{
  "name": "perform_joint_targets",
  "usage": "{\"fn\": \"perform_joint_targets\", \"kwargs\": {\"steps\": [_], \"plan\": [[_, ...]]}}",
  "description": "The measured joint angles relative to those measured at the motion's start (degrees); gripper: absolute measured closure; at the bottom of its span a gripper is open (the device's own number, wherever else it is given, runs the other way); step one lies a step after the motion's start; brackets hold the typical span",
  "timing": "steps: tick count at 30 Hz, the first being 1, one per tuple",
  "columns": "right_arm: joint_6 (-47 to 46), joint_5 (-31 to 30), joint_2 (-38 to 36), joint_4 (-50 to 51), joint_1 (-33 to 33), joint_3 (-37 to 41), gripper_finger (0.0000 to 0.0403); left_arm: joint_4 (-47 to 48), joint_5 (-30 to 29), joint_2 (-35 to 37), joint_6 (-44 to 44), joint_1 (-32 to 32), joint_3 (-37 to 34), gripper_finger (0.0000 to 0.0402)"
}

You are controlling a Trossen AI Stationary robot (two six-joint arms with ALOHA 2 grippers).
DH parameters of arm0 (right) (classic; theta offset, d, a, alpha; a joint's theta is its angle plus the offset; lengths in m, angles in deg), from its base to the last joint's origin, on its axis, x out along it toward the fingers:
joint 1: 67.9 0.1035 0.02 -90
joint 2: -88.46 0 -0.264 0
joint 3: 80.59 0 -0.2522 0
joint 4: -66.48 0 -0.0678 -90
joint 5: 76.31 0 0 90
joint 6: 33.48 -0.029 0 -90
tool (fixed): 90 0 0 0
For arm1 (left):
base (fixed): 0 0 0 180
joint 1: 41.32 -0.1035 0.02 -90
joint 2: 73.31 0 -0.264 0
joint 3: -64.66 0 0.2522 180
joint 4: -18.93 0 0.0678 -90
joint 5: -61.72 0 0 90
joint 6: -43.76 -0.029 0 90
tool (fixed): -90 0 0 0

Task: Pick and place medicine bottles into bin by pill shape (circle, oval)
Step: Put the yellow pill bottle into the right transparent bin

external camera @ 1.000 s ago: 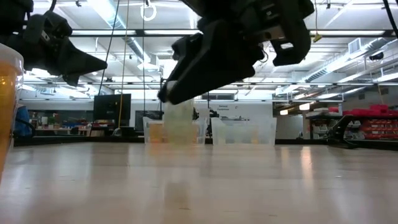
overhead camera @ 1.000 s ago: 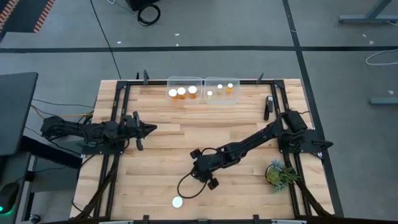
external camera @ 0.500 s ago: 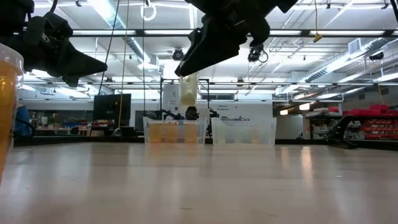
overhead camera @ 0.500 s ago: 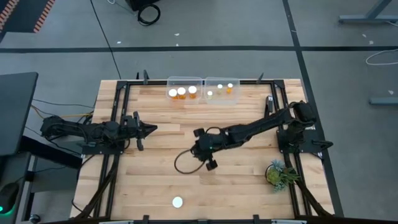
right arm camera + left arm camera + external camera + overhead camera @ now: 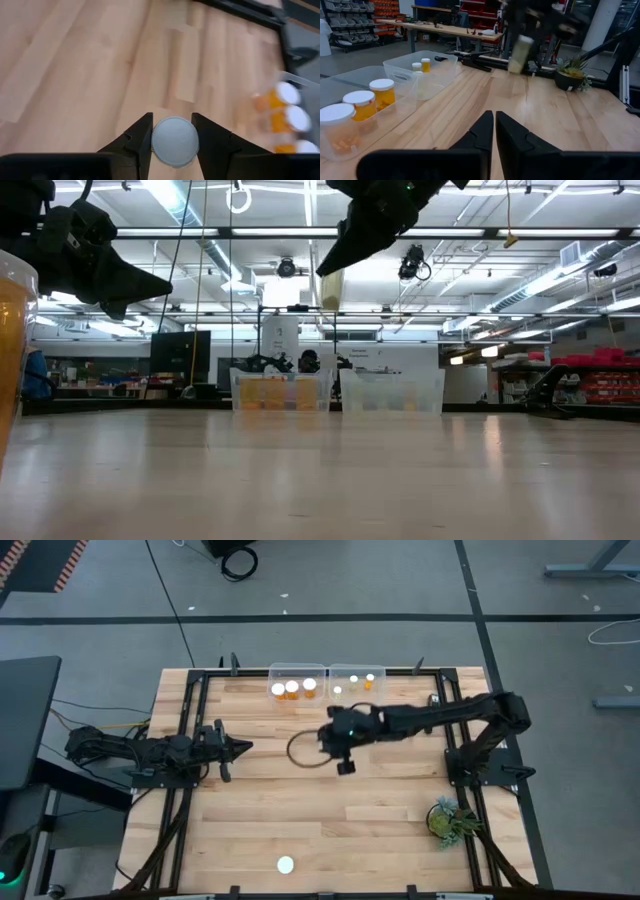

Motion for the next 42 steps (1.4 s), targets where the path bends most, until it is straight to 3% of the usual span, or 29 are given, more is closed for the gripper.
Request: {"fn": "perform_joint_targets", "kwargs": {"steps": [17, 27, 42], "plan": [[-2.4, -0.1, -3.3, 5.0, -16.3, 0.3, 0.0266, 0.0, 0.0, 0.0, 0.0, 0.0, 0.0, 0.0378], [-3.0, -8.5, -3.2, 3.8, -26.0, 5.6, 0.0266, 0.0, 0.0, 0.0, 0.0, 0.0, 0.0, 0.0367], [-6.5, -5.3, -3.2, -4.0, -35.6, 13.7, 0.0266, 0.0, 0.0, 0.0, 0.0, 0.0, 0.0, 0.0378]]}}
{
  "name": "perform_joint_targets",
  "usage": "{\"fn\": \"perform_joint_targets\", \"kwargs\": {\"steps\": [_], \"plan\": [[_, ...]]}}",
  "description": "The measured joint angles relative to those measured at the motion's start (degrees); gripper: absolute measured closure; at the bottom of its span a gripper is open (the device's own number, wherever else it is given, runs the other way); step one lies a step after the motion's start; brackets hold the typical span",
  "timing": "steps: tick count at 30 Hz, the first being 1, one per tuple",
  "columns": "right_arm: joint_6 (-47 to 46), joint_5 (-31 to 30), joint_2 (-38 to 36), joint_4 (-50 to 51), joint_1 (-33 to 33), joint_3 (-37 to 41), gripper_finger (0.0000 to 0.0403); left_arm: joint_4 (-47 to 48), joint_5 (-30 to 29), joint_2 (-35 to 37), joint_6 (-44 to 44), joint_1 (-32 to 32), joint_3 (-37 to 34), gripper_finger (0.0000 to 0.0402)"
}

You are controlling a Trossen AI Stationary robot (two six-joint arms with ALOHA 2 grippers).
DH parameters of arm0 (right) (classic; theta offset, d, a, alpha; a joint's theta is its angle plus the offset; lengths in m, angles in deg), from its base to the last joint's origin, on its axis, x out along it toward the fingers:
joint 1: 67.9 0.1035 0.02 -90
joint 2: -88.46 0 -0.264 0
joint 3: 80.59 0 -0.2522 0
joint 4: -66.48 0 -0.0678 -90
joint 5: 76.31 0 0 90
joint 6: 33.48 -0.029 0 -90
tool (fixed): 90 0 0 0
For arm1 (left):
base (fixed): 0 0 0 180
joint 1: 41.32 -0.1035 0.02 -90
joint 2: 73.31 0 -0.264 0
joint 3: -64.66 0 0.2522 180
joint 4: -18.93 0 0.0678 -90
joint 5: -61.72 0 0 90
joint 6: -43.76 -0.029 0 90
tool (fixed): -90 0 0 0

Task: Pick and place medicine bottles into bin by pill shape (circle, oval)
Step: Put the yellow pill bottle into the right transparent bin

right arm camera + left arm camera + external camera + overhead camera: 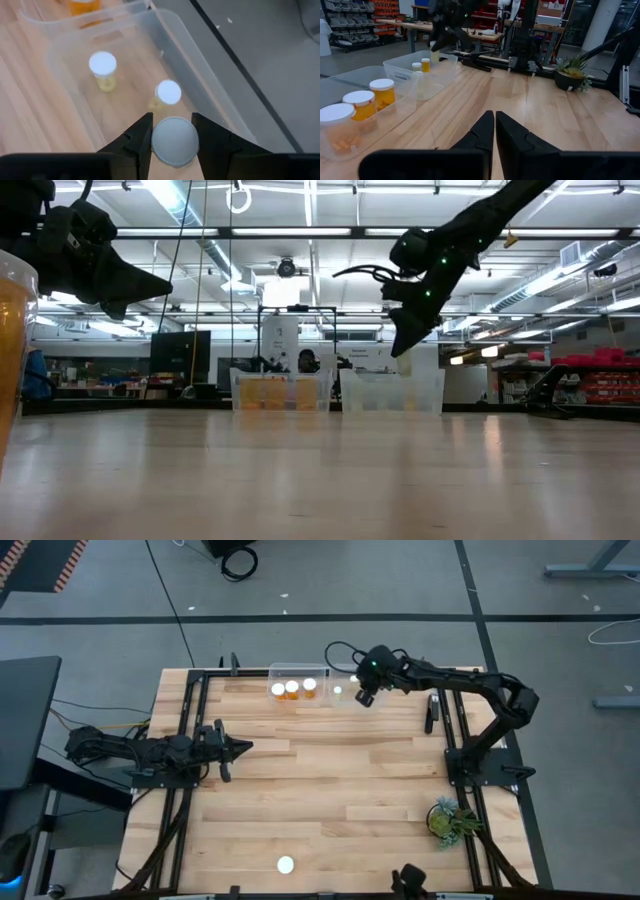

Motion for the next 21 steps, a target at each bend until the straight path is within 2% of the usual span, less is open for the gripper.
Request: {"fn": "perform_joint_targets", "kwargs": {"steps": [10, 21], "plan": [[-0.9, 0.5, 0.0, -6.1, -0.4, 6.3, 0.0266, 0.0, 0.0, 0.0, 0.0, 0.0, 0.0, 0.0366], [-1.1, 2.3, 0.0, -12.9, -0.4, 10.7, 0.0266, 0.0, 0.0, 0.0, 0.0, 0.0, 0.0, 0.0378]]}}
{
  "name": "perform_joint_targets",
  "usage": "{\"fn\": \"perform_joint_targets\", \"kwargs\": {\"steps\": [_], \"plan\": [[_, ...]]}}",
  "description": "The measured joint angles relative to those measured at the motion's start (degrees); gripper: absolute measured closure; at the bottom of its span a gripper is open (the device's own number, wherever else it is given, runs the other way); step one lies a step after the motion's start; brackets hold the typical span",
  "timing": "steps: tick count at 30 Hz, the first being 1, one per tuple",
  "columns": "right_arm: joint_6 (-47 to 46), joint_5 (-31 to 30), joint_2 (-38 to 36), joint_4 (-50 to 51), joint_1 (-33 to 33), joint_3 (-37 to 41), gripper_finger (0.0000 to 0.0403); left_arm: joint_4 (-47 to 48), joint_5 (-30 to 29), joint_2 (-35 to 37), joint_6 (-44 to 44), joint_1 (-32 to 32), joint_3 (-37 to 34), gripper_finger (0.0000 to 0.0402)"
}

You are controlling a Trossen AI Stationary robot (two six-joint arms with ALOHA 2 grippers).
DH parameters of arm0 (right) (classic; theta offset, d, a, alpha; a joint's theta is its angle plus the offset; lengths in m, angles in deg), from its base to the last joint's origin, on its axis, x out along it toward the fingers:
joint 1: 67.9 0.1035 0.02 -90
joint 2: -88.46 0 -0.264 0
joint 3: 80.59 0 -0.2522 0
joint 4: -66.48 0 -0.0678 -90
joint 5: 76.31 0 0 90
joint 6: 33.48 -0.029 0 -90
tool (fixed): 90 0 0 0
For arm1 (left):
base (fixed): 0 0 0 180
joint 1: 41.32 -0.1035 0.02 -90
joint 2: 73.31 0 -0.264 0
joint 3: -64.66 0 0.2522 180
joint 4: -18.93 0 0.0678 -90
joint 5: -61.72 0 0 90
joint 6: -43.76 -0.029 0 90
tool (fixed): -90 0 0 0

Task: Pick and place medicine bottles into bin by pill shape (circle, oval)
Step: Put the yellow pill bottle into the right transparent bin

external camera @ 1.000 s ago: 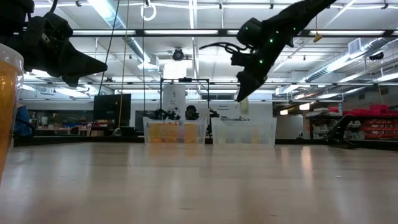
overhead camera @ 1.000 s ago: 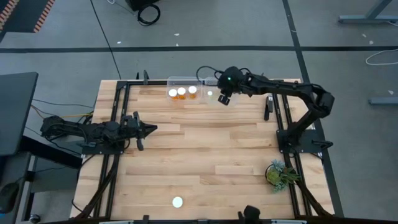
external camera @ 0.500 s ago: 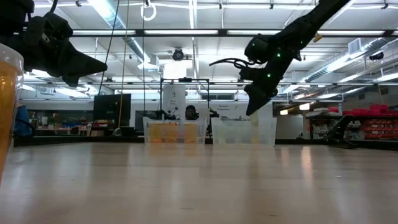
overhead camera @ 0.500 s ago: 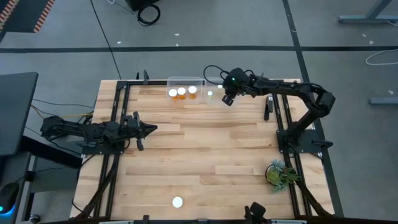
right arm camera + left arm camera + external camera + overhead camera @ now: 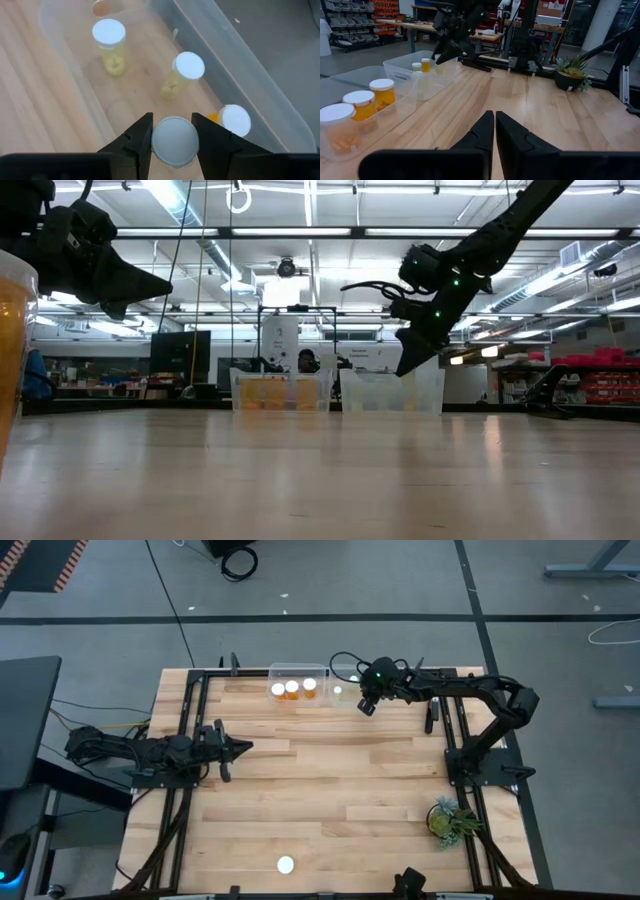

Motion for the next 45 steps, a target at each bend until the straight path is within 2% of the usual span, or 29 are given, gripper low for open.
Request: {"fn": "perform_joint_targets", "kwargs": {"steps": [7, 14, 21, 28, 35, 45], "plan": [[-0.2, 0.3, 0.0, -1.6, 0.0, 0.0, 0.0266, 0.0, 0.0, 0.0, 0.0, 0.0, 0.0, 0.0371], [-0.6, 3.5, 0.0, -2.5, 0.2, 0.0, 0.0266, 0.0, 0.0, 0.0, 0.0, 0.0, 0.0, 0.0367], [0.2, 3.5, 0.0, -3.2, 0.2, 0.3, 0.0266, 0.0, 0.0, 0.0, 0.0, 0.0, 0.0, 0.0377], [0.8, 3.5, 0.0, -10.9, 0.1, 5.3, 0.0266, 0.0, 0.0, 0.0, 0.0, 0.0, 0.0, 0.0373], [2.2, 3.5, 0.0, -11.4, -0.3, 5.9, 0.0266, 0.0, 0.0, 0.0, 0.0, 0.0, 0.0, 0.0366], [5.4, 3.5, 0.0, -11.5, -0.7, 5.9, 0.0266, 0.0, 0.0, 0.0, 0.0, 0.0, 0.0, 0.0376]]}}
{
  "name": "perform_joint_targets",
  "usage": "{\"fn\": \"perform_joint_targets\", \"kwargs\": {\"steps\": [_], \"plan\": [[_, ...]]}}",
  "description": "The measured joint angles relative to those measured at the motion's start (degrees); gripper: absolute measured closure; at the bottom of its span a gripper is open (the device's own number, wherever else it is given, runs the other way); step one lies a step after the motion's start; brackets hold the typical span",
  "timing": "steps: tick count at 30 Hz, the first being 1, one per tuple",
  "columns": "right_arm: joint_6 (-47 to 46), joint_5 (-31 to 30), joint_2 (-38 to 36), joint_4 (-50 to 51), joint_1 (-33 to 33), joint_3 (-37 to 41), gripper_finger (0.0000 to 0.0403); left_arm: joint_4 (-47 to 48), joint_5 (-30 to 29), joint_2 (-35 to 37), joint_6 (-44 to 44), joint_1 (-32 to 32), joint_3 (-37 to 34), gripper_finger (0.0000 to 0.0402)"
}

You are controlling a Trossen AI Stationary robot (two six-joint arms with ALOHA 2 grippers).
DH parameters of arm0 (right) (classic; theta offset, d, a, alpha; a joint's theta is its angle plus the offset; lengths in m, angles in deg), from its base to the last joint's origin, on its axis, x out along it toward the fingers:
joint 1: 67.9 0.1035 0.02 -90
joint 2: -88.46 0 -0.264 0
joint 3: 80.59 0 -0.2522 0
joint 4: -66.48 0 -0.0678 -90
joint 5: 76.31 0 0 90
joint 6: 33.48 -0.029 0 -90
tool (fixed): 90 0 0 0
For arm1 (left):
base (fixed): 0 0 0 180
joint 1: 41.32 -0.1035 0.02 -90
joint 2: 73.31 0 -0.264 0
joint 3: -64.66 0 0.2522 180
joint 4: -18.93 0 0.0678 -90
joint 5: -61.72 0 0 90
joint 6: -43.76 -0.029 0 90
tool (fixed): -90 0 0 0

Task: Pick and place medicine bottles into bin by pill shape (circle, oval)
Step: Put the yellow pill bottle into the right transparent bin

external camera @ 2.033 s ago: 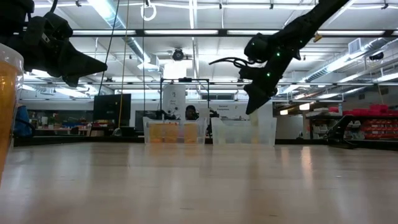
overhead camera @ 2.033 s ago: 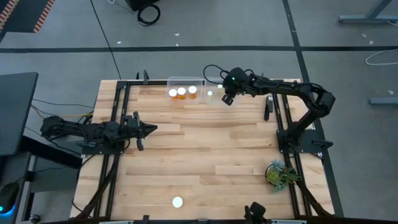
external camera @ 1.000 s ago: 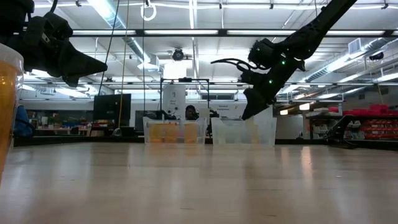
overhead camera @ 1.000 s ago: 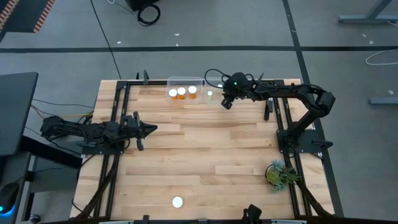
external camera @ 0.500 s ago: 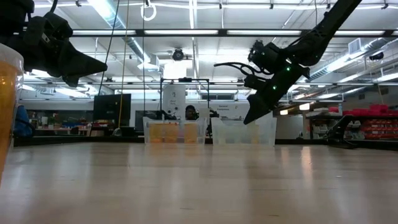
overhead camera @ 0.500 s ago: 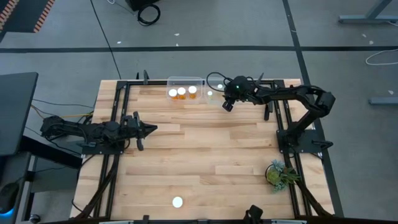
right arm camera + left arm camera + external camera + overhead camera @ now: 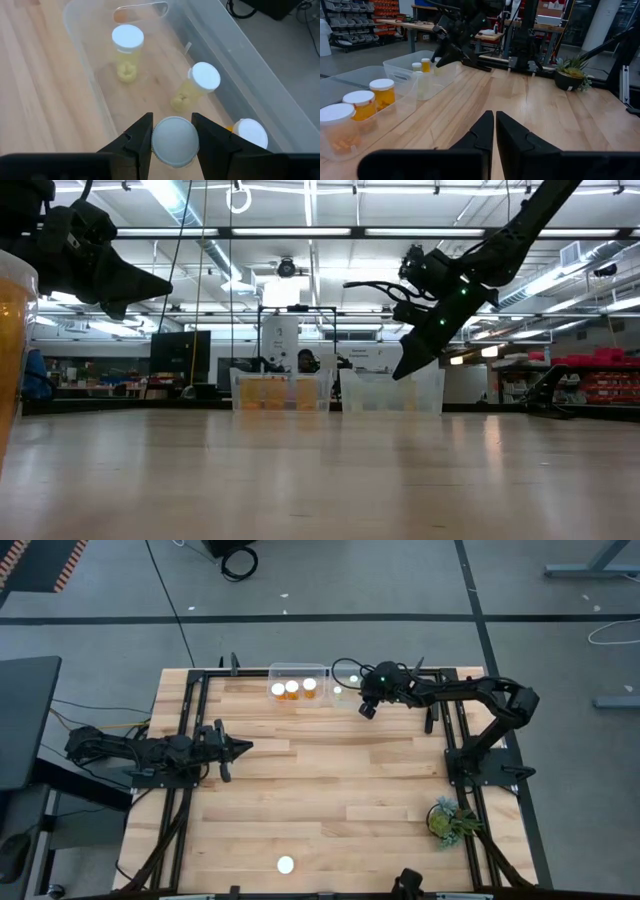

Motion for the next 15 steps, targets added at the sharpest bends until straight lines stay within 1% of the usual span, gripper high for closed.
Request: {"fn": "perform_joint_targets", "kwargs": {"steps": [8, 15], "plan": [[1.3, 3.2, 0.0, 0.6, -2.5, 0.0, 0.0266, 0.0, 0.0, 0.0, 0.0, 0.0, 0.0, 0.0366], [1.3, 5.6, 0.0, 2.9, -4.2, 0.0, 0.0266, 0.0, 0.0, 0.0, 0.0, 0.0, 0.0, 0.0374]]}}
